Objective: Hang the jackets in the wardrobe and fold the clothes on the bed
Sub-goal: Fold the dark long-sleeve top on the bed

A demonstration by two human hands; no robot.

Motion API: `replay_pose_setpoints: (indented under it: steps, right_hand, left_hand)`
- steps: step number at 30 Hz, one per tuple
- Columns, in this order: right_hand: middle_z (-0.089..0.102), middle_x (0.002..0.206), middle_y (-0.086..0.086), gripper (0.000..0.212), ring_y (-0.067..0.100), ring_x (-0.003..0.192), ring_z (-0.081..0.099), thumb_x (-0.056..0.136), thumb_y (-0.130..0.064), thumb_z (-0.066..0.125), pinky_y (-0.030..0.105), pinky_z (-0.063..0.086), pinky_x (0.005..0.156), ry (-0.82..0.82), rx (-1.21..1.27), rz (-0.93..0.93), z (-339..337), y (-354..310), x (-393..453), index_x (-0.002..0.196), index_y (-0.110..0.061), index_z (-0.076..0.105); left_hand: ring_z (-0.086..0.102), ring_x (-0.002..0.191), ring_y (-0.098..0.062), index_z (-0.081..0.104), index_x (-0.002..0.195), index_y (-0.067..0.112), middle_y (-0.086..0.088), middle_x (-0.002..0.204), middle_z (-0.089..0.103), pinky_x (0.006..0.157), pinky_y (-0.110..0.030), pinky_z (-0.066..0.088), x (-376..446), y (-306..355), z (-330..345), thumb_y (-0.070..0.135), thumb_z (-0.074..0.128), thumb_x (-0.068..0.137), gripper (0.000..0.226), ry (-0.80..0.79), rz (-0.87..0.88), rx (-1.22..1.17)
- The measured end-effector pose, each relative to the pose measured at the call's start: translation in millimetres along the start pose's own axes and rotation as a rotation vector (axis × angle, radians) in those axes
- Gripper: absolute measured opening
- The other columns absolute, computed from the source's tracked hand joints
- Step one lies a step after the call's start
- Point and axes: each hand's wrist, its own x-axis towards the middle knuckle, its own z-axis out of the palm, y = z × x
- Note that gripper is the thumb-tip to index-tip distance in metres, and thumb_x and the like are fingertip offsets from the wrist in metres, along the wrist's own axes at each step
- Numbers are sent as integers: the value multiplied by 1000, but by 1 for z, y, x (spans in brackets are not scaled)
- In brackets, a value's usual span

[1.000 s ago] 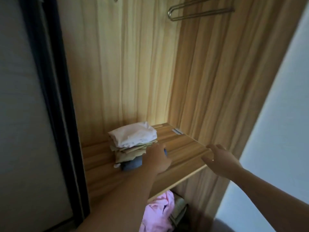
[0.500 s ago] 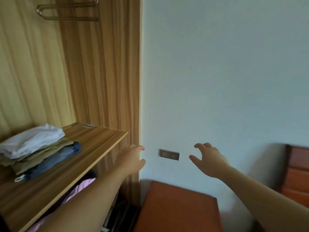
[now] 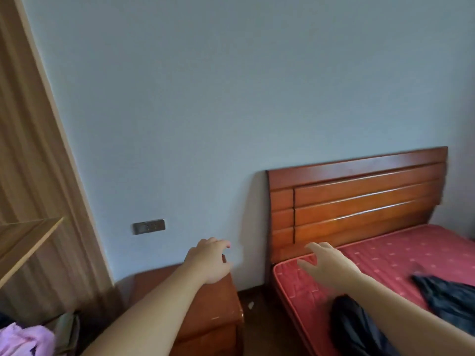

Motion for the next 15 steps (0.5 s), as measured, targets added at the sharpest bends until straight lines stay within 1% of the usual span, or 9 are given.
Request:
replay_pose_setpoints:
  steps: [5,8,10,12,15]
  right_hand:
    - [43,140,-4,65,20,125,46,87,-64,45,39,44,98,94,-26,219,-12,57,-79,142,-29,39]
    - [43,141,-3,65,21,128,45,87,-64,45,40,42,101,73,-44,331,-12,80,-128,141,-29,40]
    - [44,139,-3,64,22,127,46,87,-64,45,40,42,101,58,-57,393,-14,93,-160,141,-30,40]
    - [48,136,-3,61,21,122,49,87,-63,46,39,44,98,81,-48,431,-16,107,-190,138,-29,43]
    - [52,130,-4,56,18,112,55,88,-61,47,32,47,88,128,-38,493,-24,130,-234,133,-28,49]
  left_hand:
    - [45,125,-18,45,135,39,7,134,50,100,-36,43,-14,63,35,49,50,80,56,-32,182,-95]
    - [47,122,-16,46,134,40,9,132,51,97,-36,44,-35,92,59,49,51,80,55,-83,248,-162]
    - [45,123,-17,45,135,40,9,134,50,99,-37,43,-51,111,72,48,51,81,55,-124,287,-167]
    - [43,125,-17,43,137,39,8,136,48,99,-37,42,-65,130,82,47,51,83,55,-158,325,-150]
    - [43,124,-17,42,137,39,8,136,47,98,-37,42,-83,166,91,47,51,84,54,-205,385,-132]
